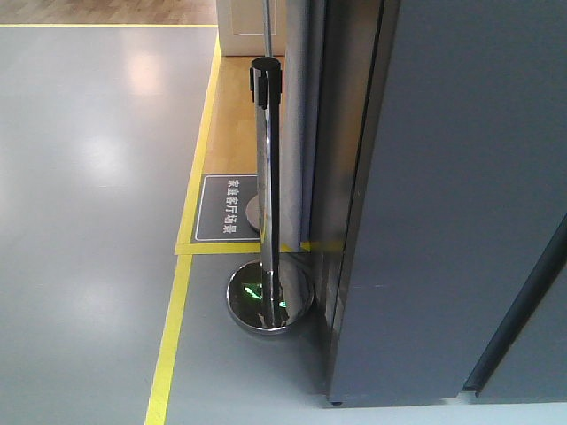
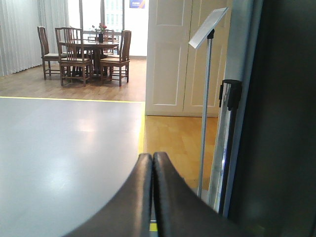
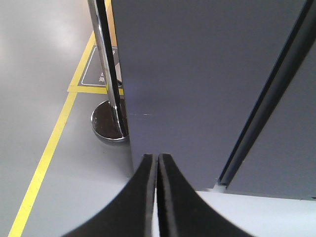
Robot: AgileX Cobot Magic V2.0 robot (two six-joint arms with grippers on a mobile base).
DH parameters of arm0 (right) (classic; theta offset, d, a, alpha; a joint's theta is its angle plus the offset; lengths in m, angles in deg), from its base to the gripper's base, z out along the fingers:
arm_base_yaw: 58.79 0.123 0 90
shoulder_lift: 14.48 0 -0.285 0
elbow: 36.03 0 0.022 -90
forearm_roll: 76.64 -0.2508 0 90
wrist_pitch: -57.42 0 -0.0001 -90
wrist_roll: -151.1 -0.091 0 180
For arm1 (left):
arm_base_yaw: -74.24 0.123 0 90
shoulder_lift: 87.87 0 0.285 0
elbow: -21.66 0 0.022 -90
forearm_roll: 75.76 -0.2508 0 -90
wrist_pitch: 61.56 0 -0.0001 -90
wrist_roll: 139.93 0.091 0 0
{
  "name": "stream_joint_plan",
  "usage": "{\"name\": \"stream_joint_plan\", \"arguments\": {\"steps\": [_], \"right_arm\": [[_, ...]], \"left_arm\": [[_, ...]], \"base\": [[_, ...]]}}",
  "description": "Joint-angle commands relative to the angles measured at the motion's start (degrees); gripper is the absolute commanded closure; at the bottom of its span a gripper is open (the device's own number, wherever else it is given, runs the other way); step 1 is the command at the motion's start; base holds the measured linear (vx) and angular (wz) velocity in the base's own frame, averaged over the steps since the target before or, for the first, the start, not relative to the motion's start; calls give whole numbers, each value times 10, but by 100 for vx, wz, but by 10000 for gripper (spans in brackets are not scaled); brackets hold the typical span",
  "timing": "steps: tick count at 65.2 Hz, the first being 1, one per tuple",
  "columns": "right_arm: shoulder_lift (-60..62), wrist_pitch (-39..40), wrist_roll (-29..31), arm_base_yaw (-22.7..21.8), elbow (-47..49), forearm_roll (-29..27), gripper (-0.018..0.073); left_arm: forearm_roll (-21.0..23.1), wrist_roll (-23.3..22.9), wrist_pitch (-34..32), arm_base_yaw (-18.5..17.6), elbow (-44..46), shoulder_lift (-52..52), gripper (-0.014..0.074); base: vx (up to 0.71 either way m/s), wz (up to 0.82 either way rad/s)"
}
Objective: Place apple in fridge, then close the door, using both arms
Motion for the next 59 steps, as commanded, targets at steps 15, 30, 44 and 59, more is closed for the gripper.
{"name": "stream_joint_plan", "arguments": {"steps": [15,30,44,59], "right_arm": [[-7,37,3,-1,12,7,561],[0,40,3,-1,3,16,561],[60,213,2,-36,-139,22,561],[157,459,0,-81,-331,11,561]], "left_arm": [[0,-6,-40,-3,-16,9,602],[0,-6,-40,-3,-16,9,602],[0,-6,-40,-3,-16,9,602],[0,-6,-40,-3,-16,9,602]], "base": [[0,0],[0,0],[0,0],[0,0]]}}
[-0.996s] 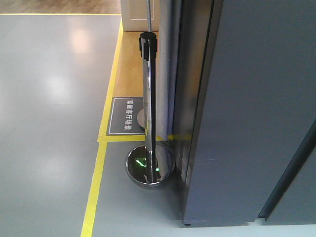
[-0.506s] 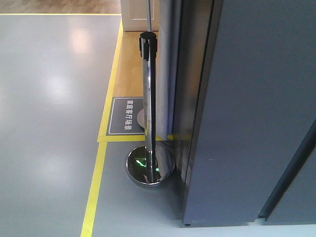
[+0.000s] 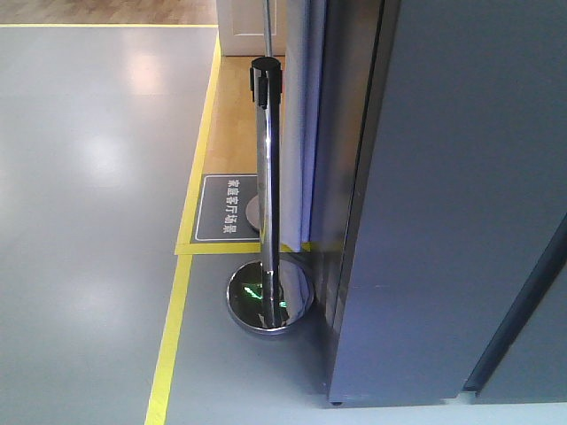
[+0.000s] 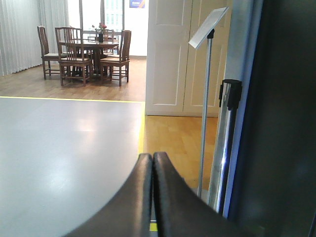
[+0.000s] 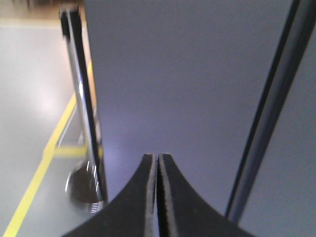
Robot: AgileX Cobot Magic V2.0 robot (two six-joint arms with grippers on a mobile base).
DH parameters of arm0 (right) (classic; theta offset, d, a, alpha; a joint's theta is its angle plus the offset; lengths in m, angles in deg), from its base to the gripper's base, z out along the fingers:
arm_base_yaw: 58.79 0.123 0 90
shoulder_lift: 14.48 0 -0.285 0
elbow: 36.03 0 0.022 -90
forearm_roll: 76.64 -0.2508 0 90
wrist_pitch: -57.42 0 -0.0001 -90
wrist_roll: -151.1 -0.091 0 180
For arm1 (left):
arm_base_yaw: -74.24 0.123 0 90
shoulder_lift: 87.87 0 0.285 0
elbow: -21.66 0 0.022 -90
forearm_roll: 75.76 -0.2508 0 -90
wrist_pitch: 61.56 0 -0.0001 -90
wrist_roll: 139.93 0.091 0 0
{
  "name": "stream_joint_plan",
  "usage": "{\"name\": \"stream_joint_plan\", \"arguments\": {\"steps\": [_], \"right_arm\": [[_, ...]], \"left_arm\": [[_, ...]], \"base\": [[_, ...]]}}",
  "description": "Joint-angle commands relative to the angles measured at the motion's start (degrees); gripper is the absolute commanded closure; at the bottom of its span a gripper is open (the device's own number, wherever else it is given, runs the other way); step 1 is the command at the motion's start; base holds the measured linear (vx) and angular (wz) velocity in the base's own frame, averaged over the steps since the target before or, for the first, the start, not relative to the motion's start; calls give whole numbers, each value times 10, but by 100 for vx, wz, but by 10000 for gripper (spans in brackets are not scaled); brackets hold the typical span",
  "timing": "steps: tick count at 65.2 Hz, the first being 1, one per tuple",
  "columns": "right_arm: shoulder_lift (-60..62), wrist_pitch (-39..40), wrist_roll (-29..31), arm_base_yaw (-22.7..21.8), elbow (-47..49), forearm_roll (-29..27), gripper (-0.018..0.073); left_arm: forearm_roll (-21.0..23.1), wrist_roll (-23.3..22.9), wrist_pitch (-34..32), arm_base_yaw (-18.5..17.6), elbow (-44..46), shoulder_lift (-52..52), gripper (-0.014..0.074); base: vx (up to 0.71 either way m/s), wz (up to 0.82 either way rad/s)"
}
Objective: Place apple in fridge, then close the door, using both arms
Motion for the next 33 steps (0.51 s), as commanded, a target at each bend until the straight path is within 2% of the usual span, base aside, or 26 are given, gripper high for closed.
{"name": "stream_joint_plan", "arguments": {"steps": [1,13,16,33], "right_arm": [[26,148,0,-14,-50,-3,561],[74,299,0,-13,-165,-9,561],[79,273,0,-13,-160,-19,561],[78,282,0,-13,-161,-27,561]], "left_arm": [[0,-6,-40,-3,-16,9,602],[0,-6,-40,-3,-16,9,602],[0,-6,-40,-3,-16,9,602],[0,-6,-40,-3,-16,9,602]], "base": [[0,0],[0,0],[0,0],[0,0]]}}
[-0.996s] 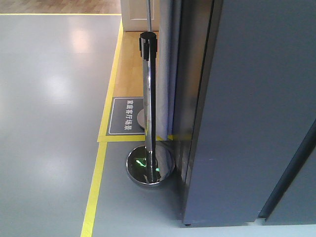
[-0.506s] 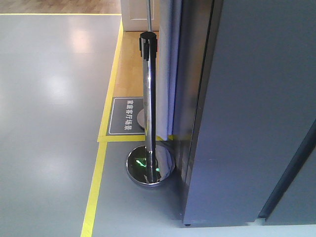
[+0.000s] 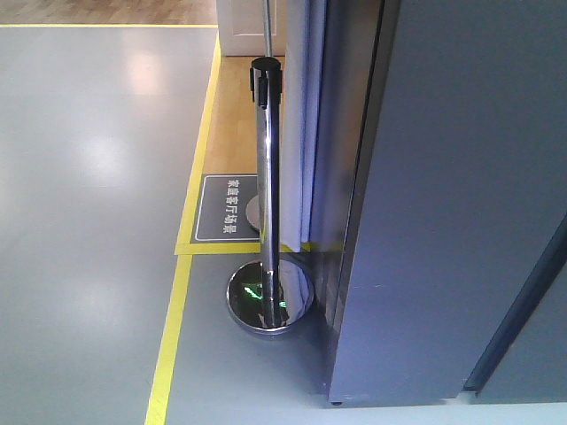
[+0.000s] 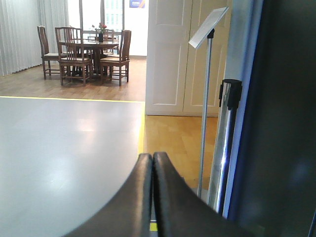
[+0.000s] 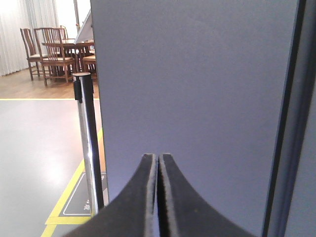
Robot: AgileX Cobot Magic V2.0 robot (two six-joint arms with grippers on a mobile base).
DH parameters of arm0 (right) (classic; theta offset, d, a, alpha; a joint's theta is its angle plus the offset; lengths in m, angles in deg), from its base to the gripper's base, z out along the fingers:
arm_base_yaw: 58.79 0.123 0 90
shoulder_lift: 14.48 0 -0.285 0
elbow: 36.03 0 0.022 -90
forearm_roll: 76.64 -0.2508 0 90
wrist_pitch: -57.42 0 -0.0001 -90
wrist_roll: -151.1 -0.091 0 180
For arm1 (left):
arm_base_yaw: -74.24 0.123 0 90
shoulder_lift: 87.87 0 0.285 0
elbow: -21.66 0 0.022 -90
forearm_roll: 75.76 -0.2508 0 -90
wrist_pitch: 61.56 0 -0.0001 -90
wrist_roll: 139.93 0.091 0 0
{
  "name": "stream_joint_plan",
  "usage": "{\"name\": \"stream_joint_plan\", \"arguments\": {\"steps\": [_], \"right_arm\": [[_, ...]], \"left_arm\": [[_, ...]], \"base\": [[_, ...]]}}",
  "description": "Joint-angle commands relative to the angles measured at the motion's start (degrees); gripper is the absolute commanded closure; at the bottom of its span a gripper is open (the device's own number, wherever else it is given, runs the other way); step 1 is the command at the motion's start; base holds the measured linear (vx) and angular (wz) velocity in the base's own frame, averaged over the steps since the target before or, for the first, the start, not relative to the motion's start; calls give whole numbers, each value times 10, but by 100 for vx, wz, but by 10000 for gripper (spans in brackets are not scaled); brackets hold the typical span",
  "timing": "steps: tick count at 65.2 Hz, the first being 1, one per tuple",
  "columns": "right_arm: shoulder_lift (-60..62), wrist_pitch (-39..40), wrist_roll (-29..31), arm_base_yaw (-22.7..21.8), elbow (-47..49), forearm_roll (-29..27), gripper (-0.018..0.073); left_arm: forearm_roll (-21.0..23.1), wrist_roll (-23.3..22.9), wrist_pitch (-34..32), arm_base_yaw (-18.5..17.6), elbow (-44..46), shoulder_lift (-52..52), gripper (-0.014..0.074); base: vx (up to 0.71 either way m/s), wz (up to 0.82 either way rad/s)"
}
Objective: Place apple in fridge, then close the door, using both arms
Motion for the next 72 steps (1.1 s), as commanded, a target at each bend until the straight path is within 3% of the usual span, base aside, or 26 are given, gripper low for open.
{"name": "stream_joint_plan", "arguments": {"steps": [1,72], "right_arm": [[5,49,1,-3,-1,-2,561],[5,40,13,-3,0,-1,561]], "left_arm": [[0,-6,-40,-3,-16,9,602],[0,-6,-40,-3,-16,9,602]], "base": [[0,0],[0,0]]}}
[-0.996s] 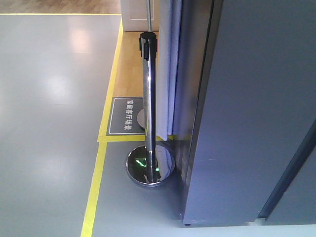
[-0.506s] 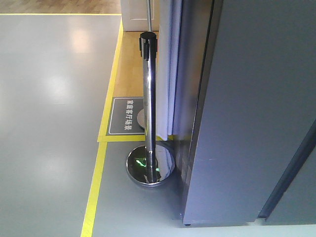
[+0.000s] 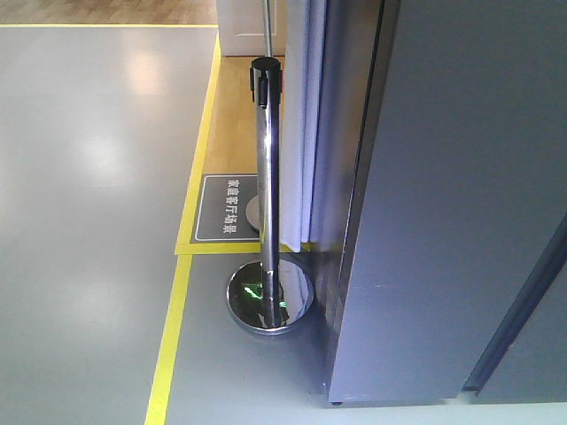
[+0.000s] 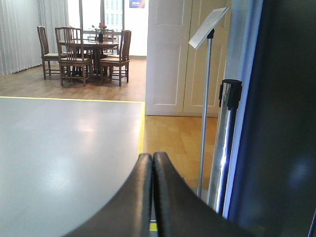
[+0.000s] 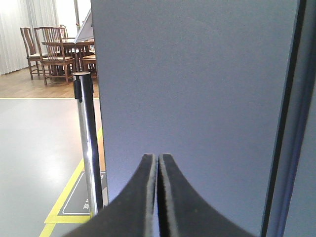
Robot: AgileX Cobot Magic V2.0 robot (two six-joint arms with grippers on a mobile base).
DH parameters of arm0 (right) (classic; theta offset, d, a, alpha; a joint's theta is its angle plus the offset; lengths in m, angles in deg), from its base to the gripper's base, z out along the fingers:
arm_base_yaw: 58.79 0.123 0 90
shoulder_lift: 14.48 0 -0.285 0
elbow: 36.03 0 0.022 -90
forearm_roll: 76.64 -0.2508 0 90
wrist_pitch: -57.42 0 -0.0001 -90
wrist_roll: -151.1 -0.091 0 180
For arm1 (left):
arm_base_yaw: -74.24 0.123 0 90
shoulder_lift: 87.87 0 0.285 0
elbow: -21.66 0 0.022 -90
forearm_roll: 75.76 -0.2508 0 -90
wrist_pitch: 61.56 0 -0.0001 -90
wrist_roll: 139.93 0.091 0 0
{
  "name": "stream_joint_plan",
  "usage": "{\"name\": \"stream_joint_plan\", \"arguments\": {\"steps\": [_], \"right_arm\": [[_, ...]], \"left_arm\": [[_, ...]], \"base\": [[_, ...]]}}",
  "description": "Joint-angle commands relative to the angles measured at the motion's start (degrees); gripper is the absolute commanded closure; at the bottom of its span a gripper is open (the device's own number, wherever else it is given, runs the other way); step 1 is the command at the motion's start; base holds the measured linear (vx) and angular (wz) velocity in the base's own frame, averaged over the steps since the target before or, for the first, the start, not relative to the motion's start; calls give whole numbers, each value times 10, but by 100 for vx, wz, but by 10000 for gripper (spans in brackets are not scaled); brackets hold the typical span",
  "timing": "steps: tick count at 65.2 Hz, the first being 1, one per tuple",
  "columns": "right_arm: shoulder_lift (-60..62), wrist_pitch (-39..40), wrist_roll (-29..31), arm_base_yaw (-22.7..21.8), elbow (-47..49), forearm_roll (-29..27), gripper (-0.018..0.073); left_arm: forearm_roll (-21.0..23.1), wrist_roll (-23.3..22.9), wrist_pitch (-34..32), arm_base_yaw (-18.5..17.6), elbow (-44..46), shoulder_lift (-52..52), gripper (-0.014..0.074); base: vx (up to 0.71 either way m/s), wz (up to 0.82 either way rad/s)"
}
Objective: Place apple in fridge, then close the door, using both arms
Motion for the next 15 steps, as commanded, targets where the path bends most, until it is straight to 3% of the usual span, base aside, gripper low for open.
{"name": "stream_joint_plan", "arguments": {"steps": [1,15], "right_arm": [[5,41,6,-3,0,3,561],[5,41,6,-3,0,3,561]], "left_arm": [[0,-6,-40,-3,-16,9,602],[0,-6,-40,-3,-16,9,602]], "base": [[0,0],[0,0]]}}
